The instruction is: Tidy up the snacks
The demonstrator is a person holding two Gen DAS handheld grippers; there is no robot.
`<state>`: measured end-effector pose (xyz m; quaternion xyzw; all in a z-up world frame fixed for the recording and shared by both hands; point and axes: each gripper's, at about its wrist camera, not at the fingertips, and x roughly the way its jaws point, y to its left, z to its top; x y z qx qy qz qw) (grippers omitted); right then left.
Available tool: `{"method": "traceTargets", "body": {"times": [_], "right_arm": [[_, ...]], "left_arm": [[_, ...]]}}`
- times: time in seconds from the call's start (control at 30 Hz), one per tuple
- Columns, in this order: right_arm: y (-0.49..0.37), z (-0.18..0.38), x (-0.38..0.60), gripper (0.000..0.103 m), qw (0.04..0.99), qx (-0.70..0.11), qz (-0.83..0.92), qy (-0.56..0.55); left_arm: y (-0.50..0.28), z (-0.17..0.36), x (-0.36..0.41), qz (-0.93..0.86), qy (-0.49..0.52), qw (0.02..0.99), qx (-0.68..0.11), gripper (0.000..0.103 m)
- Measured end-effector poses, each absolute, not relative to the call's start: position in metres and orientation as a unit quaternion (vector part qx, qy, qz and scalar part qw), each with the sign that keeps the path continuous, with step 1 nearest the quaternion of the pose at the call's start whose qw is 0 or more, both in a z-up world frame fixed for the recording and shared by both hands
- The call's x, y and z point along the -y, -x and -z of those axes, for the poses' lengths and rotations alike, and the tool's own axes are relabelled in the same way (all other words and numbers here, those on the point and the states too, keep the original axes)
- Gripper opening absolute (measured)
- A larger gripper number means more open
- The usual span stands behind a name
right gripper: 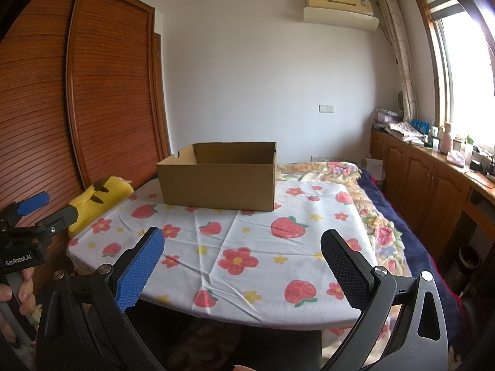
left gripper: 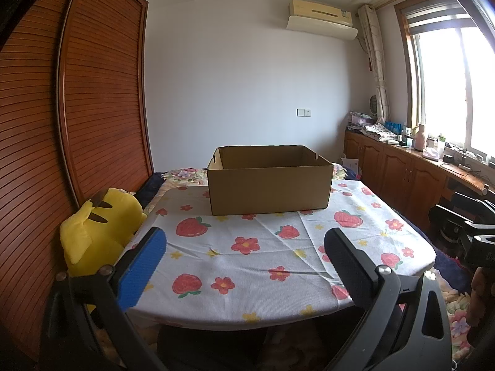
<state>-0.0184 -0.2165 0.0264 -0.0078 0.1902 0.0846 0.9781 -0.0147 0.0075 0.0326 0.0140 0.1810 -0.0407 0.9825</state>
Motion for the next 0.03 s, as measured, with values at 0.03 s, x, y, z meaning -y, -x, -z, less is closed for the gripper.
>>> {"method": "traceTargets", "body": {"times": [0.03], "right_arm": [[0.0185,-0.0264,0.2166,0.103,0.978,-0.190,-0.085,0.008]], "left_arm": [[0.0153,-0.0324,-0.0076,0.040,-0.014,0.983,-0.181,0.103]]}}
